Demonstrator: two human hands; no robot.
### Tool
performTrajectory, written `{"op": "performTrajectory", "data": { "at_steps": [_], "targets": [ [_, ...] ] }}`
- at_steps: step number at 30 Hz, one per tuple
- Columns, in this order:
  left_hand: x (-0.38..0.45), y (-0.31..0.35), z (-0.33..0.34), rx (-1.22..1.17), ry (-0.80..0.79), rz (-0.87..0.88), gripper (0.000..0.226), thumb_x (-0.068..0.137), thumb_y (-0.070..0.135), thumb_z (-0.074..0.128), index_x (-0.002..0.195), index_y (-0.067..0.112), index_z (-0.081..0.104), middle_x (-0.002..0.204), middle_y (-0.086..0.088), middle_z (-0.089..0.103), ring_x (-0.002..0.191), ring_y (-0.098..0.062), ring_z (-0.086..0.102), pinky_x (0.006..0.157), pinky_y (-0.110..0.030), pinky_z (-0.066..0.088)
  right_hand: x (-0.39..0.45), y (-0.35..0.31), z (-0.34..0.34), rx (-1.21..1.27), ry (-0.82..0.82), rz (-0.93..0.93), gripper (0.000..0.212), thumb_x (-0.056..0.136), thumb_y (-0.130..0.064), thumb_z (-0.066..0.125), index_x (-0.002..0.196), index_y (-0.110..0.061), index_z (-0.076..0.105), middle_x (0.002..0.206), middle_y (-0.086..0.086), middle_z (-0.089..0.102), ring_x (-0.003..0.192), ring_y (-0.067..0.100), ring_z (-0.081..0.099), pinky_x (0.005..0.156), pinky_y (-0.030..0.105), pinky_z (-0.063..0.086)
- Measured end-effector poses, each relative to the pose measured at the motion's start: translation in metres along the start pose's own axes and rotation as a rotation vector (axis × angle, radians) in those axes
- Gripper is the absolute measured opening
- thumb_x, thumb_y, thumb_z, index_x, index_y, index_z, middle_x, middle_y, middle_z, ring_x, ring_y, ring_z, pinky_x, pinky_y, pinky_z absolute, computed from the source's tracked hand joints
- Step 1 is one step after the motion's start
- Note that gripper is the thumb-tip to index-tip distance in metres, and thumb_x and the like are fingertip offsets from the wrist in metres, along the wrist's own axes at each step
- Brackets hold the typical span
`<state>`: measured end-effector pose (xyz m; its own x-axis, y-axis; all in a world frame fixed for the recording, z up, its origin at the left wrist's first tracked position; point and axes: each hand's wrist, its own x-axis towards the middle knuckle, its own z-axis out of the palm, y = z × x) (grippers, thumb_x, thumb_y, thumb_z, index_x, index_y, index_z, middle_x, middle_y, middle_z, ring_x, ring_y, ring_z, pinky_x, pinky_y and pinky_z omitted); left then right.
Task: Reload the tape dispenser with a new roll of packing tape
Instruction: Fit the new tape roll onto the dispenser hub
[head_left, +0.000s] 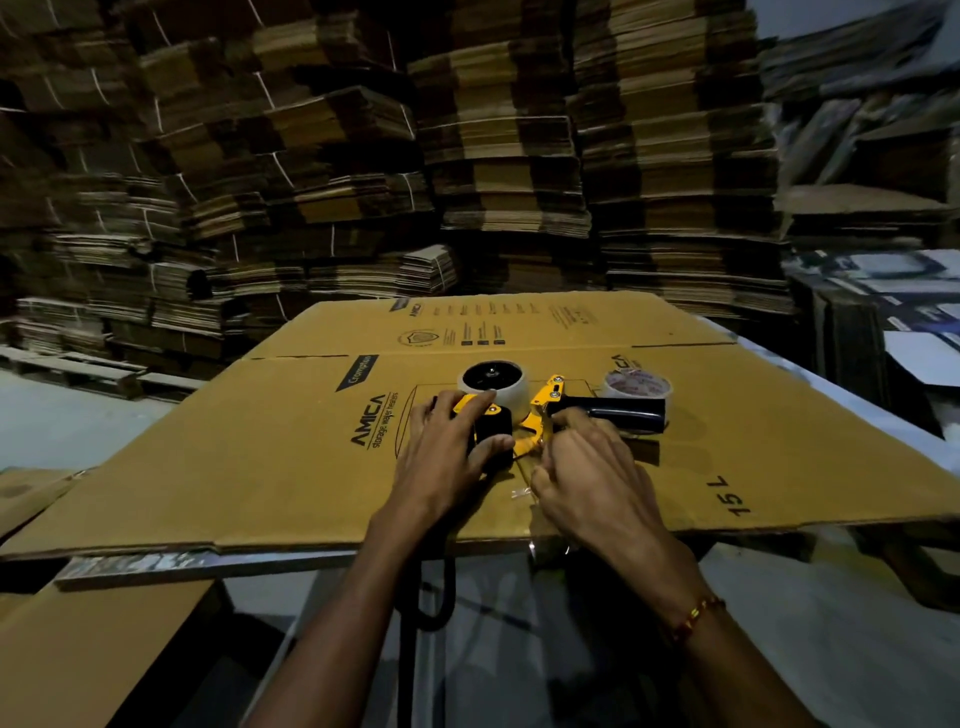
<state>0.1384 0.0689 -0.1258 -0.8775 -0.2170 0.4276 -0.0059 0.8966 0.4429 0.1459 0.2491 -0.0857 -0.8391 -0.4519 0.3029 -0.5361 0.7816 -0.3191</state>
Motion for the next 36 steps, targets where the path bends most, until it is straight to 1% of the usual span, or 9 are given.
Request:
{"op": "performTrajectory", "data": {
  "at_steps": [6,10,12,13,15,17,21,27,36],
  "targets": [
    [-0.001,0.005,-0.001,0.025,-0.008,-0.02,0.061,0.093,0.057,0.052,0.149,0.039,0.035,0.15,0.003,0.034,0.14,-0.024,0.021,0.099,-0.049,0.043,-0.004,0.0,-0.004,0.004,0.003,0.0,0.012,0.096,-0.033,0.052,0.093,-0.021,0.053,0.131,-0.005,0.043,0.125,0.018,0.04,0.093,0.037,0.048],
    [-0.003,0.007,-0.001,0.067,-0.016,-0.032,0.066,0.094,0.056,0.052,0.152,0.041,0.026,0.159,0.001,0.022,0.146,-0.025,0.012,0.108,-0.053,0.039,-0.003,-0.003,-0.001,0.039,-0.004,0.019,0.012,0.096,-0.034,0.054,0.093,-0.023,0.052,0.129,-0.005,0.043,0.125,0.018,0.039,0.093,0.036,0.047],
    [-0.014,0.011,-0.002,0.097,0.05,-0.04,0.068,0.093,0.053,0.056,0.153,0.041,0.025,0.164,0.0,0.011,0.149,-0.025,0.005,0.113,-0.05,0.033,-0.002,-0.003,0.0,0.058,0.002,0.024,0.012,0.095,-0.034,0.055,0.09,-0.023,0.054,0.13,-0.005,0.044,0.124,0.018,0.04,0.092,0.038,0.048],
    [-0.023,0.015,-0.002,0.107,0.129,-0.024,0.065,0.092,0.05,0.059,0.15,0.038,0.032,0.162,-0.003,0.015,0.147,-0.027,0.01,0.113,-0.047,0.033,-0.001,-0.003,0.0,0.058,0.0,0.026,0.012,0.094,-0.033,0.056,0.086,-0.024,0.054,0.13,-0.004,0.044,0.123,0.018,0.041,0.09,0.038,0.048],
    [-0.048,0.024,0.001,0.11,0.307,0.057,0.046,0.09,0.042,0.063,0.132,0.027,0.055,0.144,-0.007,0.04,0.132,-0.026,0.033,0.101,-0.04,0.041,0.0,-0.004,0.0,0.056,-0.007,0.038,0.015,0.093,-0.033,0.056,0.081,-0.024,0.054,0.133,-0.003,0.045,0.122,0.02,0.043,0.087,0.039,0.049],
    [-0.073,0.034,0.009,0.088,0.354,0.13,0.028,0.088,0.034,0.063,0.113,0.023,0.063,0.122,0.0,0.052,0.112,-0.018,0.044,0.086,-0.032,0.044,0.0,-0.008,0.003,0.041,-0.009,0.049,0.017,0.093,-0.033,0.055,0.08,-0.023,0.055,0.135,-0.001,0.045,0.124,0.023,0.043,0.087,0.039,0.049],
    [-0.085,0.039,0.024,0.031,0.277,0.087,0.03,0.079,0.028,0.065,0.107,0.026,0.055,0.108,0.008,0.052,0.097,-0.014,0.046,0.078,-0.029,0.041,-0.002,-0.014,0.006,0.024,-0.005,0.06,0.02,0.095,-0.034,0.052,0.083,-0.02,0.057,0.137,0.002,0.045,0.126,0.023,0.042,0.089,0.038,0.046],
    [-0.075,0.051,0.027,-0.013,0.324,-0.037,0.029,0.069,0.018,0.072,0.091,0.019,0.054,0.093,0.002,0.053,0.084,-0.022,0.048,0.067,-0.034,0.041,0.001,-0.023,0.006,0.031,-0.01,0.097,0.028,0.095,-0.035,0.05,0.083,-0.015,0.065,0.141,0.003,0.046,0.127,0.024,0.043,0.088,0.036,0.047],
    [-0.081,0.049,0.024,0.095,0.36,-0.01,0.039,0.059,0.004,0.082,0.091,0.014,0.062,0.091,-0.003,0.061,0.078,-0.025,0.055,0.058,-0.033,0.042,0.0,-0.029,0.008,0.032,-0.02,0.096,0.03,0.094,-0.038,0.05,0.093,-0.014,0.069,0.145,0.0,0.041,0.129,0.023,0.041,0.088,0.037,0.046]
  ]
}}
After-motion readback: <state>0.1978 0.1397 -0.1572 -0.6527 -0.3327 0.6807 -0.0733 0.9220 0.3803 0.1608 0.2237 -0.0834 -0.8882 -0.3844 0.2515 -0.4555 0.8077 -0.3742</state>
